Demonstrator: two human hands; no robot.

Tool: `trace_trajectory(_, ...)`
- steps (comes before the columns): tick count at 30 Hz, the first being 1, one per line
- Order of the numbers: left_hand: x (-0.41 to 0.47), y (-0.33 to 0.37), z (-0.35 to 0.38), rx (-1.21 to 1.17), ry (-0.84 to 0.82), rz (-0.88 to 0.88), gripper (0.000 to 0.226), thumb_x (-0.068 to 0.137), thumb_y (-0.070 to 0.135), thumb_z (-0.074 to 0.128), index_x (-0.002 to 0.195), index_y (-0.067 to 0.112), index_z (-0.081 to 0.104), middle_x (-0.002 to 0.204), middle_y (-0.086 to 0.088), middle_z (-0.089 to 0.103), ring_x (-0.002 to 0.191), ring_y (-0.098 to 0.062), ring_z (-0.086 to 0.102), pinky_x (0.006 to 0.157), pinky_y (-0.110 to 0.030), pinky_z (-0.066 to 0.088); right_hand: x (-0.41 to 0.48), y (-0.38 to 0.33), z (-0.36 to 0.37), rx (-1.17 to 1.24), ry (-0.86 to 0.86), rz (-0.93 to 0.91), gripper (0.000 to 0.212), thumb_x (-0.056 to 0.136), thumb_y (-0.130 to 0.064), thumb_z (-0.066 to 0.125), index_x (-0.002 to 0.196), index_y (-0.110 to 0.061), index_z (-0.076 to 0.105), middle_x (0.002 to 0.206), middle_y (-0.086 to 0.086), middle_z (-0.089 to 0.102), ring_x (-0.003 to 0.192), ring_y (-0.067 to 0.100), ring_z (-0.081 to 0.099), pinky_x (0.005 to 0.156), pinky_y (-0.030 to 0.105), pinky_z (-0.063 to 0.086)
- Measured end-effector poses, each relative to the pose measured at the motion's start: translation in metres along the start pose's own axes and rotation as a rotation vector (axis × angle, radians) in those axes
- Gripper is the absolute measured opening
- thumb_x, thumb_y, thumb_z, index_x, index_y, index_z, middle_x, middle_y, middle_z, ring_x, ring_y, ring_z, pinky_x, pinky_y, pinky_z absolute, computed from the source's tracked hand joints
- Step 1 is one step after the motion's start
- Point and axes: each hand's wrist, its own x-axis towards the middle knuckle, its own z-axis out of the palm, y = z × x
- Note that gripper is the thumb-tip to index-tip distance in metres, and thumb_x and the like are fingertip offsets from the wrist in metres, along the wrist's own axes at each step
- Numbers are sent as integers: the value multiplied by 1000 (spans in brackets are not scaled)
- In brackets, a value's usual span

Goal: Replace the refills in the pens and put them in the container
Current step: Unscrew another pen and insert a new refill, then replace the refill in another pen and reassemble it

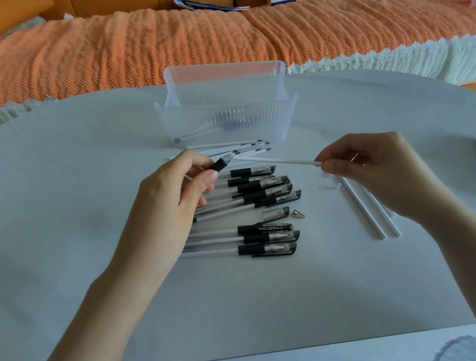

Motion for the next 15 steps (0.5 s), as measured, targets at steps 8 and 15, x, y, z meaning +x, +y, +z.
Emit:
trace_trajectory(8, -1, 0, -1, -4, 5, 4, 5, 91, 18, 57, 90, 16, 61, 76, 5, 63, 68, -10, 59, 64, -25, 46, 0, -1, -2, 31, 19, 1, 19, 81, -10, 68, 75, -28, 68, 75, -8, 67, 61, 4, 51, 59, 8, 37)
trace_trajectory(15, 0, -1, 0, 1, 4, 17, 5, 90, 18, 57, 89, 16, 62, 76, 6, 63, 68, -11, 59, 64, -26, 47, -1, -3, 0, 23, -12, 5, 19, 81, -9, 68, 75, -27, 69, 76, -11, 67, 64, 8, 54, 61, 8, 38)
